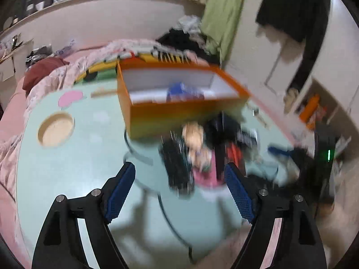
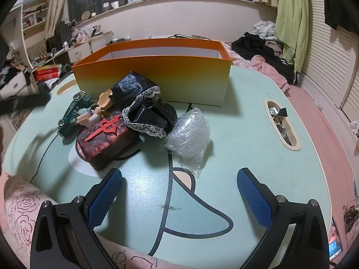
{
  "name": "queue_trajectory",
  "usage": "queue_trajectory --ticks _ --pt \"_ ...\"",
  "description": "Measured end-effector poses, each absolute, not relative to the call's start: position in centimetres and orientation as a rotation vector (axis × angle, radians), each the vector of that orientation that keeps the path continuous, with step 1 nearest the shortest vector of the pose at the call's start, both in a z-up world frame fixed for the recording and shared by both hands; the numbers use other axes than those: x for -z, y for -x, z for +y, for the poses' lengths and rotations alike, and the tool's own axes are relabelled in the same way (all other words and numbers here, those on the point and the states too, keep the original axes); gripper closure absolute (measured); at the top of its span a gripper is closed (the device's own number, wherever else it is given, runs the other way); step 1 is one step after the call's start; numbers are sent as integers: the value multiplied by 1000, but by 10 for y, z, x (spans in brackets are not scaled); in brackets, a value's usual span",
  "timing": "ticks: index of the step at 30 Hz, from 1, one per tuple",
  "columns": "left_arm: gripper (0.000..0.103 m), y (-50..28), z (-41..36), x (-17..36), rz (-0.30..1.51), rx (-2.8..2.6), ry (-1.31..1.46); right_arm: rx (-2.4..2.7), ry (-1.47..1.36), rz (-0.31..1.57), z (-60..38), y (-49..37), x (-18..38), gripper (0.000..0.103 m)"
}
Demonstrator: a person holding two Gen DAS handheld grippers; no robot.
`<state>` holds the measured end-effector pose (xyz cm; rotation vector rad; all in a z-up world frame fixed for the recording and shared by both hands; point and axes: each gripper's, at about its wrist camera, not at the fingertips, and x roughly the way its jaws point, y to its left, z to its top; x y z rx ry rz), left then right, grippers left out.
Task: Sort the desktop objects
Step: 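Grasp the green toy car in the box with the left tool, place it on the table, then grasp the brown printed carton with the right tool, set it on the table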
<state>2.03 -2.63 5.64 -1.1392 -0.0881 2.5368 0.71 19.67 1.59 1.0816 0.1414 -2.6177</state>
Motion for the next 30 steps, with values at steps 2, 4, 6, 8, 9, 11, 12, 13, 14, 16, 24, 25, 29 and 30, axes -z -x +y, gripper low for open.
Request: queue_trajectory --ticks 2,4,6,8,9,11,12,13,14,16,24,25,29,30 --pt "22 -31 -22 -39 -61 -2530 1197 2617 -1082 141 197 -7 -16 1" --pt "18 -43 -17 -24 -4 -2599 1153 2618 -1082 141 196 -7 -16 1" --pt "15 -49 -5 -18 89 -2695 1109 2620 -1077 143 197 -7 -16 1" --pt "15 -49 7 -14 144 -2769 1103 2622 -1077 141 197 -7 -16 1" --pt "15 -48 9 -15 151 -2785 1102 2624 -1077 138 198 -7 -16 2" --pt "14 -46 9 -16 133 -2794 1108 2634 -1053 118 200 -8 -17 35" --pt "14 -45 8 -17 125 -2799 1110 2635 -1017 97 200 -10 -21 59" --pt "14 -44 8 -17 118 -2808 1112 2622 -970 60 201 -11 -28 61" --pt "14 -43 8 -17 115 -2810 1111 2603 -922 1 201 -11 -39 61" --pt "14 -43 8 -15 117 -2812 1104 2530 -848 -122 199 3 -68 61" --pt "14 -49 -1 -9 114 -2811 1082 2124 -1326 -165 95 147 -104 52" --pt "14 -49 -1 -9 114 -2811 1080 2082 -1412 -146 79 162 -94 52" --pt "14 -49 -1 -8 112 -2810 1074 2046 -1570 -35 46 183 -69 52" --pt "14 -49 -1 -8 112 -2810 1073 2036 -1597 -9 43 186 -62 52"
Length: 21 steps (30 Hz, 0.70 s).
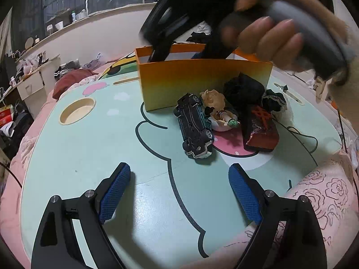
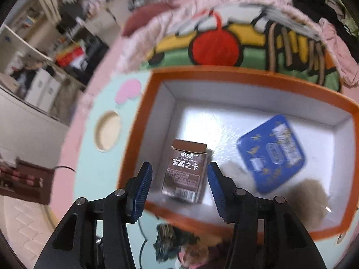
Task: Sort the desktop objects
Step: 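Grasp the brown printed carton with the right tool, set it on the table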
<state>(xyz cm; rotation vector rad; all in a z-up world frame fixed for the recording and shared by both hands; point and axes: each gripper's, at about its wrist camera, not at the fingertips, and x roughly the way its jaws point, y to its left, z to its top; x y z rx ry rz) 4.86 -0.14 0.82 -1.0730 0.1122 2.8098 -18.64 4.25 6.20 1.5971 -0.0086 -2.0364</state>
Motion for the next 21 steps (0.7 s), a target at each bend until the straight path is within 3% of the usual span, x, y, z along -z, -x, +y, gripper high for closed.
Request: queue_trajectory --ticks 3,5,6,10,15,18,21 --pt "14 -48 -2 -8 108 -2807 1074 2115 -1570 165 25 187 -49 50" --pt "14 -48 -3 -8 108 -2806 1072 2126 -1563 113 30 189 -47 62" --pt "14 -48 -2 -8 110 -2806 1071 2136 -1560 117 32 189 -47 63" --pt "14 -47 -3 -8 112 -2807 1069 2154 -1458 -76 62 188 -60 64" --pt "14 -47 -3 -8 111 -2808 1071 2242 -1144 -277 119 143 -121 64" --pt "14 -47 -3 -8 111 -2808 1071 2291 -1037 -292 149 104 -146 64" --pt "14 -47 -3 -8 112 -2807 1071 2371 -1036 -266 180 64 -136 64"
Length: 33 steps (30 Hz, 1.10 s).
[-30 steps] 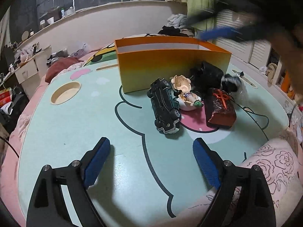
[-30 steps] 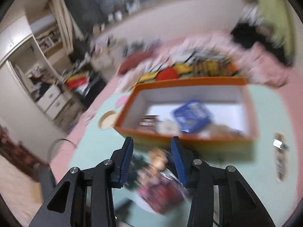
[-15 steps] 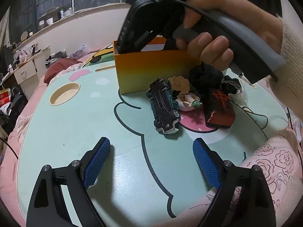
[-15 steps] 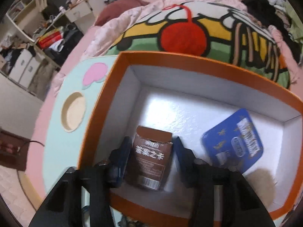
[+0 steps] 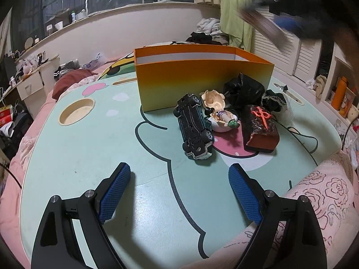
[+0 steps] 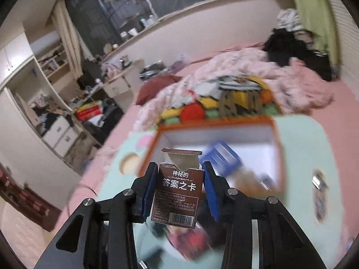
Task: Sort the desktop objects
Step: 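Grasp the brown printed carton with the right tool, set it on the table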
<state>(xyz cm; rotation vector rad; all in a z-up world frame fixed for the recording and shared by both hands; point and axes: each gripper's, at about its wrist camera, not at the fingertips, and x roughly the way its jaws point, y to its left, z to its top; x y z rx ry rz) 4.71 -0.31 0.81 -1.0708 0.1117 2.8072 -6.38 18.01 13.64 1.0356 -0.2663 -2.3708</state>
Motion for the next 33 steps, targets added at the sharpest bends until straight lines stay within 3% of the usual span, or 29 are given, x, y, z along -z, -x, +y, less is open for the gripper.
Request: queue_trajectory --ticks 6,10,11,12,14,20,21,24,26,30,33 --pt "14 -47 -4 -8 112 -2807 1071 2471 -1205 -143 193 44 -68 63" --pt "14 -47 -4 -8 111 -2806 1069 2429 -1102 -228 180 48 -61 63" --pt "14 -47 -4 -8 112 -2806 1070 2438 -1040 -249 179 46 -67 60" --pt "14 -47 -4 -8 111 -2805 1070 2456 -985 -266 180 43 -72 44" --pt "14 -47 -4 -8 112 -2806 1071 2502 -894 -268 182 33 -80 21" --pt "14 -47 -4 -8 112 -2806 1071 2563 -947 59 181 -9 -51 21" --pt "14 -47 -4 -8 112 -2806 1072 2551 -978 85 182 -14 -42 17" --pt "14 -47 -3 -8 113 -2809 1076 2514 -1078 89 190 -10 -20 7" --pt "14 -47 -4 -8 114 -2810 1076 2473 -1101 -17 201 -2 -14 4" --pt "14 -48 -3 -9 113 -2810 1075 2489 -1056 -18 201 -4 -13 4" --pt "14 -48 -3 -9 115 -2811 1074 2513 -970 -82 210 -15 -16 17"
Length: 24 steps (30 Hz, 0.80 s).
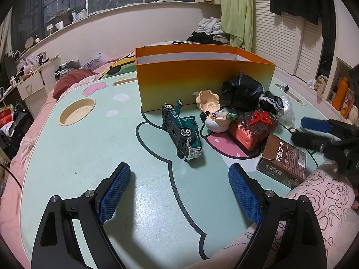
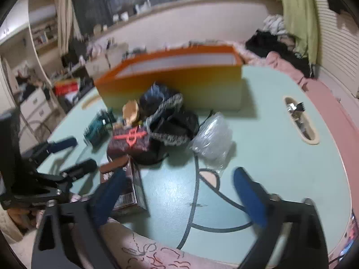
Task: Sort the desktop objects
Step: 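Grasp the brown printed carton with the right tool, set it on the table, then grasp the blue Durex tin in the box with the left tool, place it by the car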
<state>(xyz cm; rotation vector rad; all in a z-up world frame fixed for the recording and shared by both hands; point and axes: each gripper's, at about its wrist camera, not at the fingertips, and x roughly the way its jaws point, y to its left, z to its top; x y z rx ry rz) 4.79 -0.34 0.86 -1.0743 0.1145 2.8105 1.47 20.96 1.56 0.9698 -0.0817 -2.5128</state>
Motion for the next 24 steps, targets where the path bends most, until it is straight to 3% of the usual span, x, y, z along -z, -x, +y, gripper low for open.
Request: queue_trajectory --ticks 3,8,13,24 --pt "14 -48 -3 -9 114 -2812 1071 2559 -859 -118 215 -27 -27 17" --pt "14 -48 -3 -8 114 -2812 1072 2613 -959 -122 217 -18 -21 17" --pt "14 -48 -4 -9 118 -2812 1069 2676 -1061 132 194 -11 -12 17" --pt "14 -50 -4 -11 94 -2806 1068 2661 -1059 118 199 -15 -9 15"
